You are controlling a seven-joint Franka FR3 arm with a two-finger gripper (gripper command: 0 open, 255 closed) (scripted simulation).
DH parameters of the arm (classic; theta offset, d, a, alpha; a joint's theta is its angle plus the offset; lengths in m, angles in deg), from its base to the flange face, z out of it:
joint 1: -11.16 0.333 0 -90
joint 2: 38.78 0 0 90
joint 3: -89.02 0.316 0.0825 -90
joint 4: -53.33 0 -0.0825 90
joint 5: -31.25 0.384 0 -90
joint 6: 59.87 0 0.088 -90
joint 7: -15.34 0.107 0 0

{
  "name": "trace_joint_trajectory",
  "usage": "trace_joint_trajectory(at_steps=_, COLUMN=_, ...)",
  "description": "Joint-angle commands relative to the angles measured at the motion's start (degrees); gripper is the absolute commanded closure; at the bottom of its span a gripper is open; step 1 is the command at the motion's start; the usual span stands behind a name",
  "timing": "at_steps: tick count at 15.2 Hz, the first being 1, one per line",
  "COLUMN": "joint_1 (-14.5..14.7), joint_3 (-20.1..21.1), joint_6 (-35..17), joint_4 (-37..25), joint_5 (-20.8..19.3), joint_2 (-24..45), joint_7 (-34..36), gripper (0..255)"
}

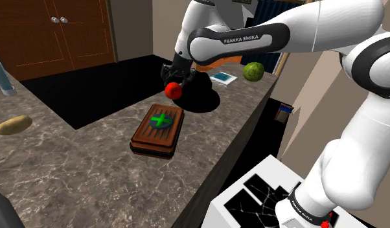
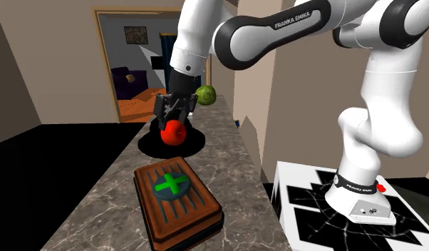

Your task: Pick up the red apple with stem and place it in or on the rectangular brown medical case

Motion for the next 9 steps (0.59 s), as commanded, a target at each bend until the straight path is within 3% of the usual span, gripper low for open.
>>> trace_joint_trajectory(at_steps=1, joint_1=1.62, joint_3=1.1, joint_6=0.76, joint_4=-2.26, joint_5=-1.36, joint_2=1.76, joint_7=3.31, gripper=255)
trace_joint_trajectory(at_steps=4, joint_1=3.89, joint_3=2.31, joint_6=2.51, joint_4=-6.75, joint_5=-3.16, joint_2=4.95, joint_7=7.22, gripper=255)
trace_joint_trajectory(at_steps=9, joint_1=3.9, joint_3=2.17, joint_6=-1.12, joint_4=-3.62, joint_5=-3.58, joint_2=5.49, joint_7=7.79, gripper=255)
